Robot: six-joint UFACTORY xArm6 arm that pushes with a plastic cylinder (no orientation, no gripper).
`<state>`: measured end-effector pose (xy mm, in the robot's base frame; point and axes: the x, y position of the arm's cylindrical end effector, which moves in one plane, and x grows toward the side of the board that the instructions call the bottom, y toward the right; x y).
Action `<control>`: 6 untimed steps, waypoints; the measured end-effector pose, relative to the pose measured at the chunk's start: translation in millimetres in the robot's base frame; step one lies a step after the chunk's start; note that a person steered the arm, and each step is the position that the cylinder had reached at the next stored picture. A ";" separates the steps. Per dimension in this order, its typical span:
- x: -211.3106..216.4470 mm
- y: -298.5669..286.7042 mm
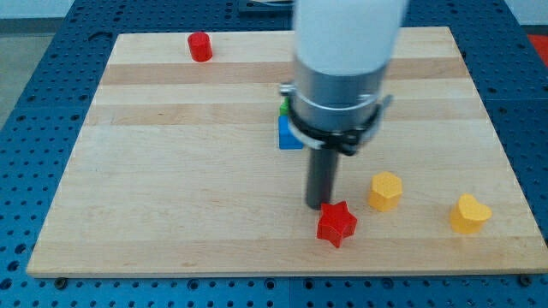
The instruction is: Push red star near yellow hexagon
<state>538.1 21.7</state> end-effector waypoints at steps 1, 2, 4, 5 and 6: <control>0.8 -49.1; 32.2 -53.0; 53.5 29.6; 49.6 82.2; 52.6 75.4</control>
